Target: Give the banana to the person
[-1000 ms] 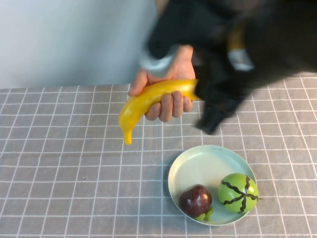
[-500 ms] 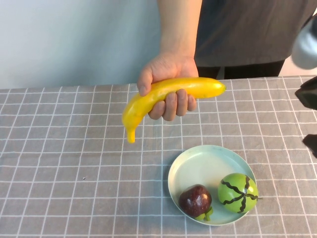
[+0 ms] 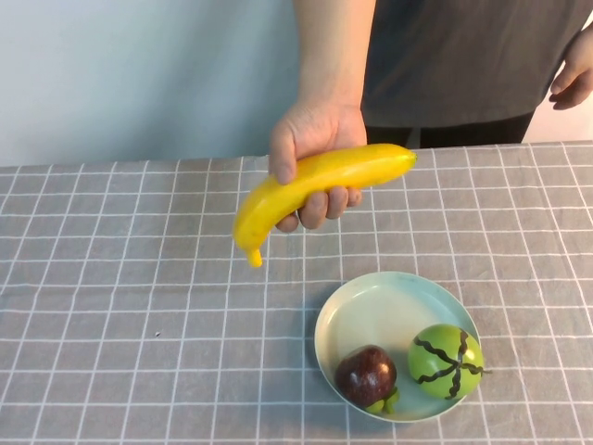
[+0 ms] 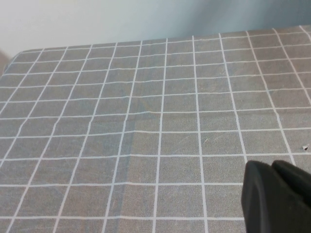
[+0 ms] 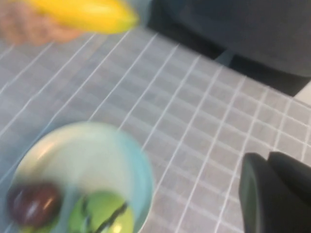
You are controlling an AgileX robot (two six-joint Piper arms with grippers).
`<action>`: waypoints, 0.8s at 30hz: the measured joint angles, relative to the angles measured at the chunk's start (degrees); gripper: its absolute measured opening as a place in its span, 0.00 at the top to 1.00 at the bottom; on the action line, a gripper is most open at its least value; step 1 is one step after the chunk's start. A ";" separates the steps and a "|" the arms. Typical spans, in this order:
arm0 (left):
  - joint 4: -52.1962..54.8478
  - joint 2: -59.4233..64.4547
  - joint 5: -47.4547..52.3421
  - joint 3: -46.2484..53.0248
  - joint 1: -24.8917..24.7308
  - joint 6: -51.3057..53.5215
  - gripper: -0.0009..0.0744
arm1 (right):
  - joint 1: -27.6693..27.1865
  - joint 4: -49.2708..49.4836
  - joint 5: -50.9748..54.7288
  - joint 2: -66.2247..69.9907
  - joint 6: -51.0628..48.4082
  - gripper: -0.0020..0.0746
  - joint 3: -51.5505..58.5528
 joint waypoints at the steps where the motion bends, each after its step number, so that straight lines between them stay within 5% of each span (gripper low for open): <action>1: 0.00 0.00 0.00 0.00 0.00 0.00 0.99 | -3.10 0.00 -6.12 -2.75 0.00 0.98 5.21; 6: 0.00 0.00 0.00 0.00 0.00 0.00 0.99 | -14.42 -1.17 -23.86 -15.04 -0.08 0.98 25.13; 10: 0.00 0.00 0.00 0.00 0.00 0.00 0.99 | -20.85 -0.43 -25.92 -24.89 0.33 0.98 33.81; 24: 0.00 0.00 0.00 0.00 0.00 0.00 0.99 | -22.96 -0.34 -22.71 -42.60 2.92 0.98 40.95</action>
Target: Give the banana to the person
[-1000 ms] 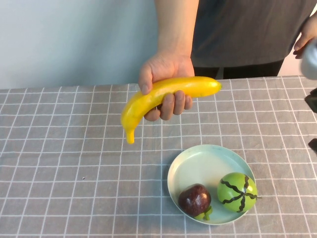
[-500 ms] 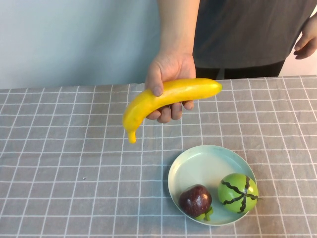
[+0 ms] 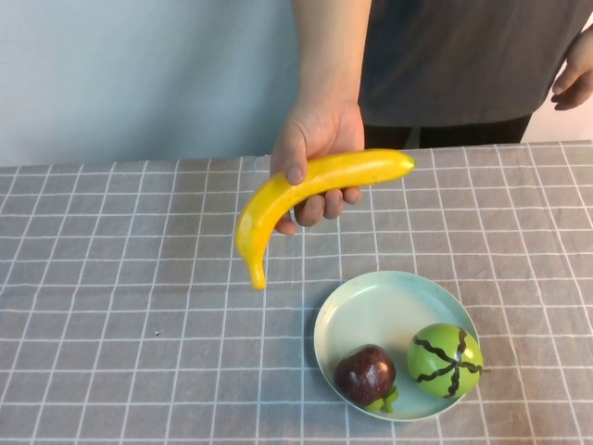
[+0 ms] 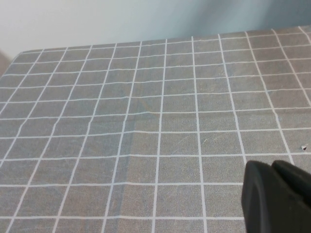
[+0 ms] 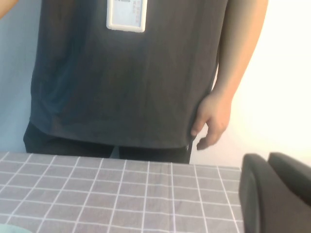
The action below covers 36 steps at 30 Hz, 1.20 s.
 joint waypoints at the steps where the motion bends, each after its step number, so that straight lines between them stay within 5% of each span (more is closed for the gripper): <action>1: 0.00 0.00 0.00 0.00 0.00 0.00 0.99 | 0.00 0.00 0.00 0.11 0.12 0.98 0.00; 6: 0.00 0.00 0.00 0.00 0.00 0.00 0.99 | 0.00 3.62 0.26 0.11 -0.33 0.98 0.11; 10: 0.00 0.00 0.00 0.00 0.00 0.00 0.99 | 0.00 14.61 3.93 -0.19 -12.72 0.98 0.11; 22: 0.00 0.00 0.00 0.00 0.00 0.00 0.99 | 0.00 15.77 23.40 -0.19 -13.94 0.98 0.11; 36: 0.00 0.00 0.00 0.00 0.00 0.00 0.99 | 0.00 15.42 23.26 -0.19 -13.94 0.98 0.11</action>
